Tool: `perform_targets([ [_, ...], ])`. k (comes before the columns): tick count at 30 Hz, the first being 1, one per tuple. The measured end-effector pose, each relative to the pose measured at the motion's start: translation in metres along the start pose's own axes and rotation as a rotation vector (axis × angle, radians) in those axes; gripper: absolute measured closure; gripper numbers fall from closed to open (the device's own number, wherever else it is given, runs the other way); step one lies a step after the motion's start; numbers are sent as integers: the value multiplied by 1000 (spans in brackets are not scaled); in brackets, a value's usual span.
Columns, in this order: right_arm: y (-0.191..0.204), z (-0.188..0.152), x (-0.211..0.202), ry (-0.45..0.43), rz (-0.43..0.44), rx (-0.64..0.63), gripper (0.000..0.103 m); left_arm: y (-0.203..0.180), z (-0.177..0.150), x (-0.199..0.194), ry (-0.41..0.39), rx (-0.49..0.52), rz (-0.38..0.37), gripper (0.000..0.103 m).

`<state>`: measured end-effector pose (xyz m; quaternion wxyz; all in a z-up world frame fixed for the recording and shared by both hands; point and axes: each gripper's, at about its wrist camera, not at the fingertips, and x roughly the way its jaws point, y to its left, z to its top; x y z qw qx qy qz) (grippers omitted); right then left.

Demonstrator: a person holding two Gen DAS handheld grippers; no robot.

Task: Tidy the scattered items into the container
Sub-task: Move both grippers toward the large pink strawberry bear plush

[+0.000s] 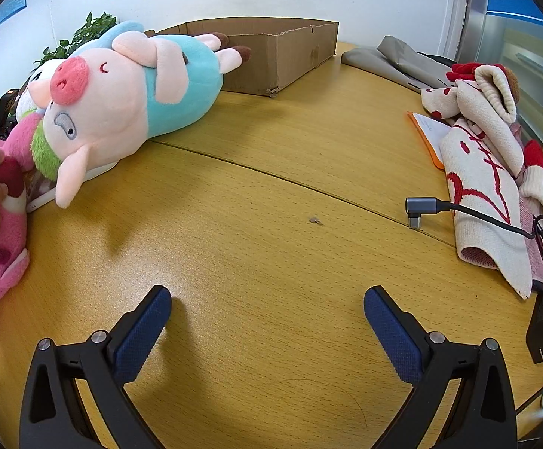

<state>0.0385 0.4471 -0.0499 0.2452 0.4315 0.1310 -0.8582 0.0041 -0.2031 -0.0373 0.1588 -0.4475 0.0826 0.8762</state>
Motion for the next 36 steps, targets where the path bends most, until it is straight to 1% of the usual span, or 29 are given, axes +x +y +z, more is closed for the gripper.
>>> perform_targets([
  [20, -5, 3, 1, -1, 1, 5, 0, -4, -1, 3, 0, -9, 5, 0],
  [22, -3, 4, 2, 0, -15, 30, 0, -6, -1, 4, 0, -22, 14, 0],
  [25, 4, 4, 1, 2, -76, 111, 0, -18, -8, 1, 0, -51, 35, 0],
  [28, 23, -2, -3, 3, -118, 164, 0, -40, -18, -4, 0, -26, 20, 0],
  [30, 33, -6, -6, 4, -142, 193, 0, -53, -27, -9, 0, -61, 46, 0],
  [33, 47, -10, -10, 6, -190, 257, 0, -60, -43, -19, -1, -191, 138, 0],
  [36, 57, -11, -11, 6, -192, 270, 0, -68, -61, -30, -2, -286, 206, 0],
])
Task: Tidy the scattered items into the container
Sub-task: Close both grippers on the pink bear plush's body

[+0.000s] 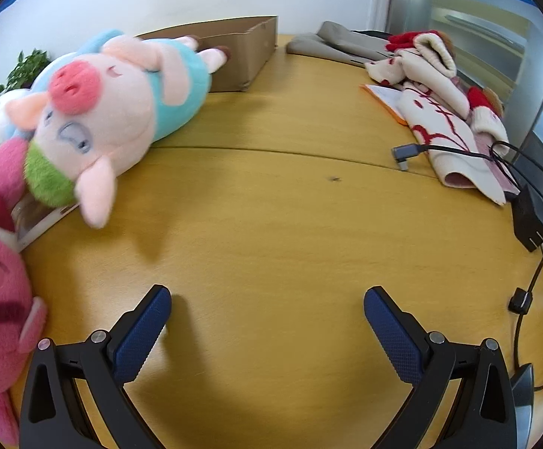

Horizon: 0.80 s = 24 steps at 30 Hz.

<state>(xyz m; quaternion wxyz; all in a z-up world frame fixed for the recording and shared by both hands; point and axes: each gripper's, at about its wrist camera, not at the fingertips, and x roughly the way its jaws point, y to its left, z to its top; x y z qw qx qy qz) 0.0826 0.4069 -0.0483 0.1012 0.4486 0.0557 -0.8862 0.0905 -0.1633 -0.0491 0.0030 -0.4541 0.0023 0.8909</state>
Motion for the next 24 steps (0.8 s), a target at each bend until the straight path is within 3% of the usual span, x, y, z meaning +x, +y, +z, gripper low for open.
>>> perform_targets([
  [5, 13, -17, -16, -9, -26, 53, 0, -10, -25, -20, -10, -80, 42, 0],
  [8, 25, -29, -49, -83, 16, 78, 0, -24, -36, -49, -79, -102, 26, 0],
  [13, 53, -23, -124, -279, 117, 45, 0, -29, -19, -167, -238, -97, -131, 0],
  [17, 85, -6, -159, -384, 285, 59, 0, -94, -14, -217, -268, -11, -293, 0],
  [19, 105, -2, -148, -352, 355, 88, 0, -132, -18, -205, -211, 22, -376, 0],
  [22, 147, -9, -86, -146, 342, 83, 0, -159, -45, -150, -7, 32, -411, 0],
  [23, 162, -18, -63, -92, 305, 78, 0, -163, -55, -139, 11, 2, -402, 0],
  [24, 165, -24, -60, -132, 268, 97, 0, -162, -60, -137, -30, -34, -390, 0],
])
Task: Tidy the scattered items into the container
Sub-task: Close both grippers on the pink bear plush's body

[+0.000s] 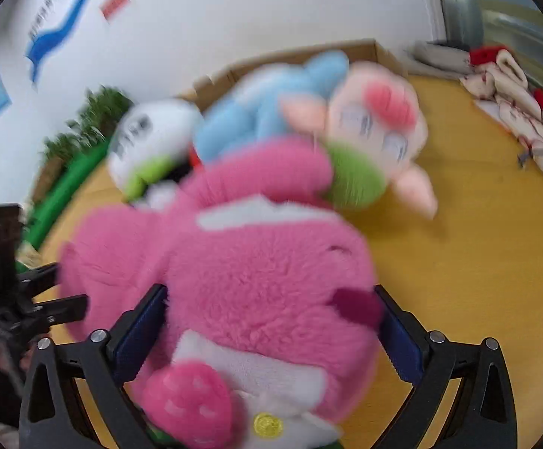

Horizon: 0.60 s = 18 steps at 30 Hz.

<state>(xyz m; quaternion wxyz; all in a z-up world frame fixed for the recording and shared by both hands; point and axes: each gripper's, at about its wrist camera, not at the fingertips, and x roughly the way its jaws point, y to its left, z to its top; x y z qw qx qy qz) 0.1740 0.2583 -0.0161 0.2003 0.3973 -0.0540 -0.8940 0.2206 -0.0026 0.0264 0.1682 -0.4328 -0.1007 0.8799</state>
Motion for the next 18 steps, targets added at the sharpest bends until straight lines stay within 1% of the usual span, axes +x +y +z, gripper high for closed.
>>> perform_targets([
  [1, 0, -4, -1, -37, -6, 25, 0, 3, -2, -3, -24, -13, -5, 0],
  [2, -1, -5, -2, -38, -3, 49, 0, 5, -2, -6, -25, -21, -21, 0],
  [4, -3, -4, 0, -26, 12, 38, 0, 10, 1, -7, -22, -41, -57, 0],
  [6, -5, 0, 2, -6, 43, 35, 0, 11, 5, -5, -3, -35, -68, 0],
  [9, -14, 3, 1, 12, 88, 65, 0, 17, 14, 1, 12, -67, -92, 0],
  [11, -11, 2, 1, 14, 74, 61, 0, 17, 17, 4, 12, -70, -88, 0],
  [14, -4, 2, 2, 21, 28, 36, 0, 15, 24, 13, 20, -65, -61, 0],
  [18, -2, 2, 1, 24, 11, 30, 0, 16, 28, 18, 42, -75, -57, 1],
])
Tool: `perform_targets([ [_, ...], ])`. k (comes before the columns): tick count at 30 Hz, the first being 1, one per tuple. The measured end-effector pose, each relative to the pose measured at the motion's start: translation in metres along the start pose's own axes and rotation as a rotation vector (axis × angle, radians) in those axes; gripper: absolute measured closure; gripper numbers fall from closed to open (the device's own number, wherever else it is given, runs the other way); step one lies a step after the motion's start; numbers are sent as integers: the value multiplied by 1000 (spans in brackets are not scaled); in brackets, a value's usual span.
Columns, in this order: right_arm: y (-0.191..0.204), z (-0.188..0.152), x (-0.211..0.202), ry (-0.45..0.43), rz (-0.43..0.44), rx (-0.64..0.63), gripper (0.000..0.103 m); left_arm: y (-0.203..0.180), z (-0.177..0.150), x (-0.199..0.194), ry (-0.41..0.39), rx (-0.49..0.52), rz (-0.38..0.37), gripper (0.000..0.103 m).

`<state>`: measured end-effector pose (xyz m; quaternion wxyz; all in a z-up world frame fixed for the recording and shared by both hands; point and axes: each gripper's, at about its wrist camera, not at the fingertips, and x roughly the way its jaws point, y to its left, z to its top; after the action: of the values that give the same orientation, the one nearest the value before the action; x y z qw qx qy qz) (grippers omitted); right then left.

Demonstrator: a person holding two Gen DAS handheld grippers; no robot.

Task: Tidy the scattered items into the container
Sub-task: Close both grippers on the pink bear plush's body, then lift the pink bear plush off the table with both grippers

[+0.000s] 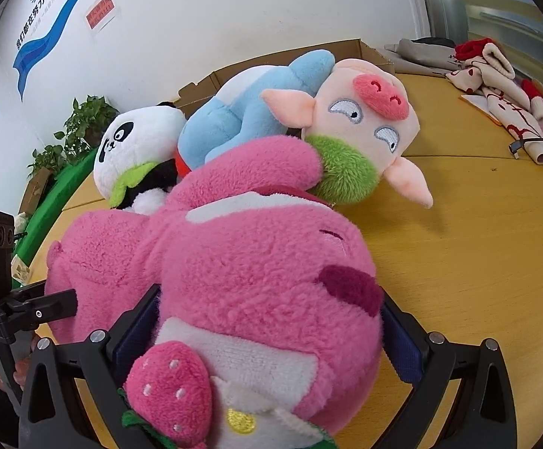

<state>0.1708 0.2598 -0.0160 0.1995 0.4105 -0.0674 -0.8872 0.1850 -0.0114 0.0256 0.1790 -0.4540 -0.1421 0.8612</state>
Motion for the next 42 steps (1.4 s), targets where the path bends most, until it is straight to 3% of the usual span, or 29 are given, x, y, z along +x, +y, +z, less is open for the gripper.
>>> perform_targets([
  [13, 11, -2, -9, -30, -20, -56, 4, -16, -7, -15, -12, 38, 63, 27],
  [21, 13, -4, -22, -43, 15, -59, 13, -22, -8, -34, -27, 77, 65, 56],
  [23, 14, -6, -26, -50, 16, -53, 15, -22, -9, -38, -31, 88, 64, 59],
  [26, 17, -8, -28, -54, 7, -70, 15, -16, -10, -38, -26, 63, 43, 55],
  [28, 13, -8, -25, -46, 1, -53, 6, -8, -9, -34, -20, 32, 26, 42],
  [29, 10, -8, -23, -39, -3, -40, 3, -3, -8, -31, -13, 8, 19, 27],
  [32, -1, -6, -22, -30, 38, -14, 0, 19, -4, -20, 24, -79, -65, 15],
  [35, -13, -4, -24, -14, 113, 6, 0, 22, -3, -19, 36, -61, -96, 13],
  [42, -26, -3, 6, 55, 236, 31, 0, 11, -2, -9, 7, -77, -32, 9],
])
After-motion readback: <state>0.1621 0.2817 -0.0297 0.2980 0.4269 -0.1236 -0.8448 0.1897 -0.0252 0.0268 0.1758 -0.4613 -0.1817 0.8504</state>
